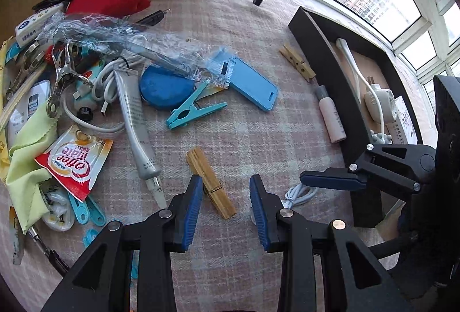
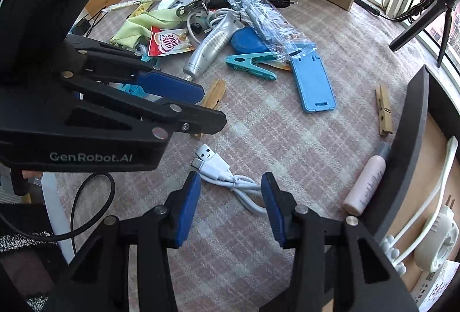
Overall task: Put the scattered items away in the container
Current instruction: 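Grasp the wooden clothespin with the left gripper while the right grasps the USB cable, then carry the clothespin and USB cable into the tray and release both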
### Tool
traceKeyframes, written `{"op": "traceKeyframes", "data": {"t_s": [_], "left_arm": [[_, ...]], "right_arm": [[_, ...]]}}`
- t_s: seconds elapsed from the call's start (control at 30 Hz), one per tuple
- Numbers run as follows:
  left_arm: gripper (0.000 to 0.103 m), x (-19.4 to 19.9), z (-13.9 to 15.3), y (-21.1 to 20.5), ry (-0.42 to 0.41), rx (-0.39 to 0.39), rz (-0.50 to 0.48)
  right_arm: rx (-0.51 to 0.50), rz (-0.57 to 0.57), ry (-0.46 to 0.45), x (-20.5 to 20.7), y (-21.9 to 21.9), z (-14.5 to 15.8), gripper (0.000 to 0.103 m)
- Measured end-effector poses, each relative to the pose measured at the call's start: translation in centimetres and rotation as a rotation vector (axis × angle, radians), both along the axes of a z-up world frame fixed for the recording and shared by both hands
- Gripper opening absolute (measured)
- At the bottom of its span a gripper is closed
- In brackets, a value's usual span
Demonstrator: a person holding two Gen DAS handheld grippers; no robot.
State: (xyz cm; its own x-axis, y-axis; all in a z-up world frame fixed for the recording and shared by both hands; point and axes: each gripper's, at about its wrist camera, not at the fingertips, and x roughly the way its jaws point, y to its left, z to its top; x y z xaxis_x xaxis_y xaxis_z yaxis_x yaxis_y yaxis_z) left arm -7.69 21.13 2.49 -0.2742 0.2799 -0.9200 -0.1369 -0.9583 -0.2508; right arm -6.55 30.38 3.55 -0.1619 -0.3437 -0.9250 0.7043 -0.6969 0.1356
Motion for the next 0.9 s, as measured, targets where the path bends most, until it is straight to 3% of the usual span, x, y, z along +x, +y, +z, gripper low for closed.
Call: {"op": "traceKeyframes", "data": {"t_s": [0.23, 0.37, 0.47, 0.53, 0.63, 0.9], "left_arm": [[0.03, -0.7, -0.9, -0.7, -0.019, 0.01, 0.014], [0.02, -1.0, -1.0, -1.2, -0.014, 0.003, 0.021], [0.02, -1.0, -1.0, -1.2, -0.009, -0.003, 0.016], [0.019, -0.8, -1.0, -1.0, -0.006, -0.014, 0.006], [0.015, -0.5, -1.0, -0.8, -0.004, -0.005, 0.007], [0.014, 0.1, -0.3, -1.0, 0.006, 0.033, 0.027]], "right_arm": [[0.019, 0.012, 0.005, -0.7, -0.6, -0.7, 0.044], [0.038, 0.025, 0.032, -1.0, -1.2, -0.9, 0.042], [0.064, 0.012, 0.047, -0.9, -1.9, -1.0, 0.028], [0.05, -0.003, 0.005, -1.1, -1.8, -1.0, 0.017], [0.038, -0.055, -0.033, -0.9, -1.2, -1.0, 0.015], [-0.146, -0.266, -0.082, -0.9, 1.7, 0.5, 0.015]]}}
